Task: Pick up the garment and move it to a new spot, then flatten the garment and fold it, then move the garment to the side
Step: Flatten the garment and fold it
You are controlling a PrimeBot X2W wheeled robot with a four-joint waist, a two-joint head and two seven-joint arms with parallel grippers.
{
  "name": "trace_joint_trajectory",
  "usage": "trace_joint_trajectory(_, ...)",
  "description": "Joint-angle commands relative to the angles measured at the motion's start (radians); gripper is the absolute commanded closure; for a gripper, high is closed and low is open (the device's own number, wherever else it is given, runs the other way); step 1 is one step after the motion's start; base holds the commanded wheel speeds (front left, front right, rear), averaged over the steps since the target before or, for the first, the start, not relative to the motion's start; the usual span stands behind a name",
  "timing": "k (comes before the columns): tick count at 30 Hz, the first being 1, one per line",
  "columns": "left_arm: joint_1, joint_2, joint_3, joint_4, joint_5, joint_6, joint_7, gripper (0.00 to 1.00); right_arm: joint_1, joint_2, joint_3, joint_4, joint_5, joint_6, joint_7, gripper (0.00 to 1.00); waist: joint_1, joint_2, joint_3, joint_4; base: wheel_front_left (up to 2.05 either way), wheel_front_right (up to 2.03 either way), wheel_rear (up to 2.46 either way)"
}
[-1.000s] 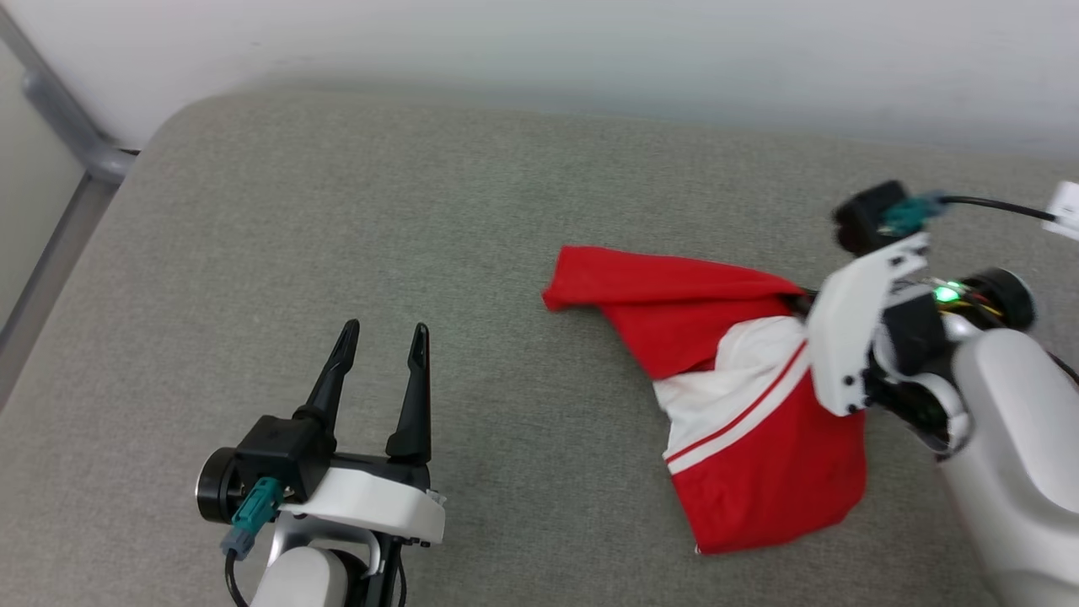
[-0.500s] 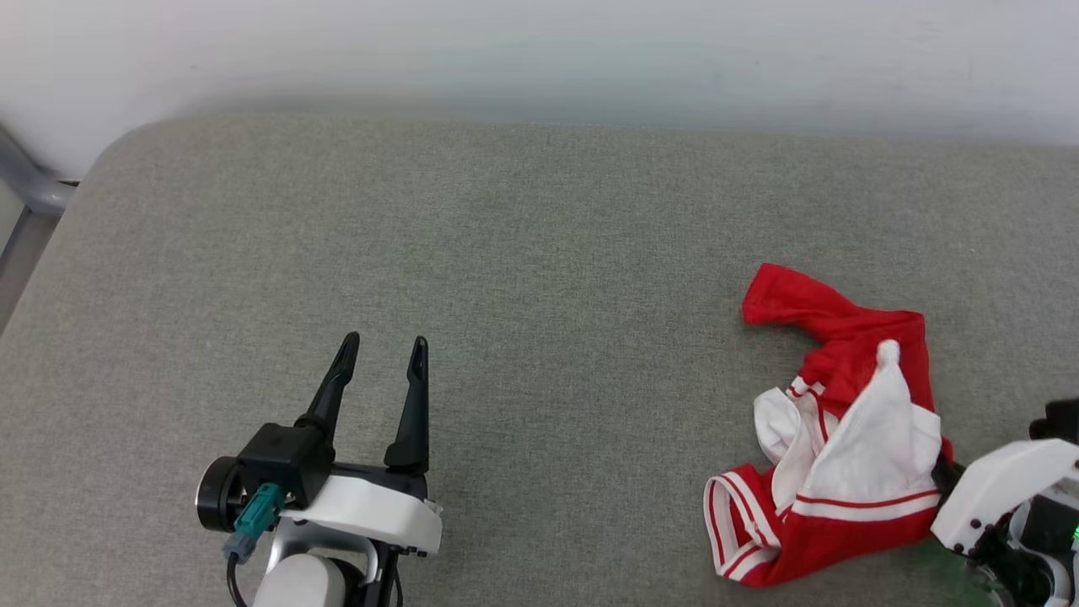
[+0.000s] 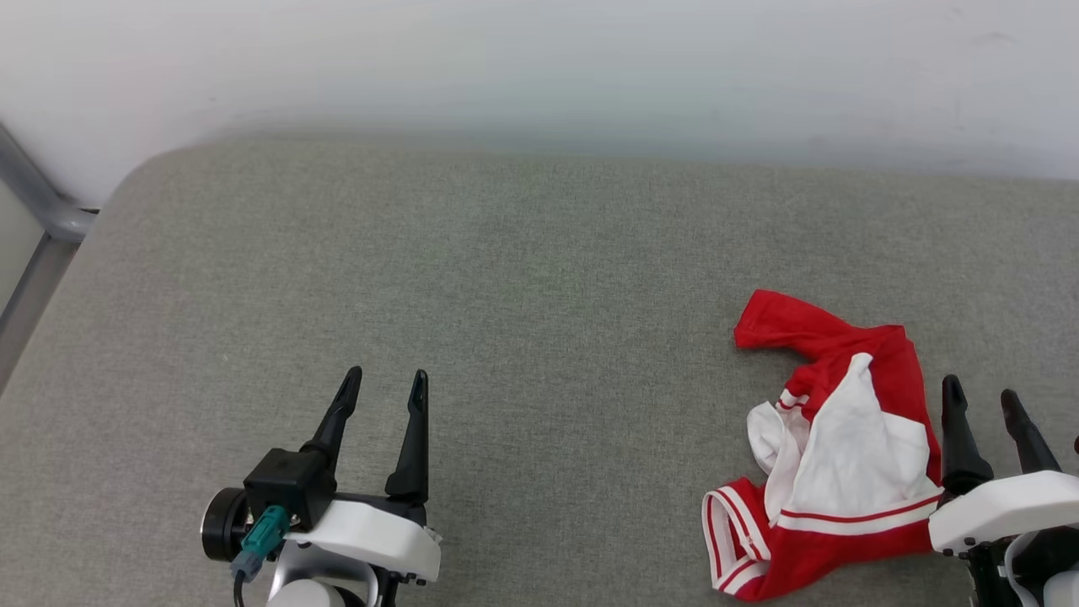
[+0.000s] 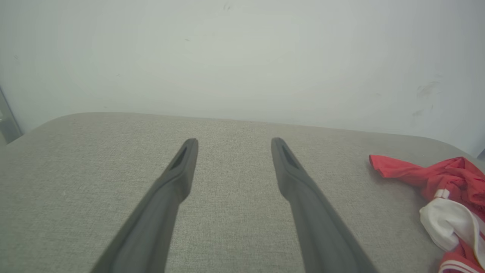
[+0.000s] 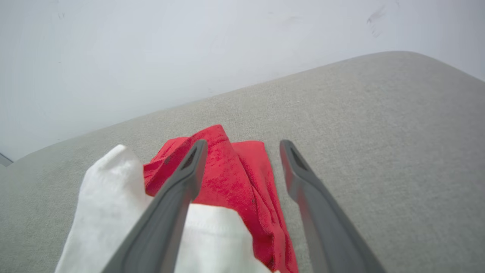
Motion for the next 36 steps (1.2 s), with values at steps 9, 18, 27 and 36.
trace_joint_trajectory(9, 0.038, 0.008, 0.008, 0.003, 0.004, 0.006, -0.002, 0.0, 0.092, -0.019, 0.116, -0.183, -0.151, 0.0, -0.029, 0.0, 0.0, 0.0, -0.041, -0.009, 0.0, 0.0, 0.0)
trace_joint_trajectory(18, 0.033, 0.011, 0.004, 0.004, -0.001, 0.011, -0.002, 0.0, 0.181, -0.045, 0.24, -0.341, -0.089, 0.0, 0.403, 0.0, 0.0, 0.0, -0.043, -0.019, 0.0, 0.0, 0.0)
trace_joint_trajectory(27, 0.005, 0.005, -0.001, 0.0, -0.009, 0.012, -0.002, 0.0, 0.095, -0.169, 0.399, -0.457, -0.008, 0.0, 0.8, 0.0, 0.0, 0.0, -0.006, -0.008, 0.0, 0.0, 0.0)
trace_joint_trajectory(36, -0.014, -0.007, -0.001, -0.001, -0.014, 0.012, -0.002, 0.0, 0.018, -0.207, 0.456, -0.38, 0.0, 0.0, 0.918, 0.0, 0.0, 0.0, 0.037, 0.013, 0.0, 0.0, 0.0)
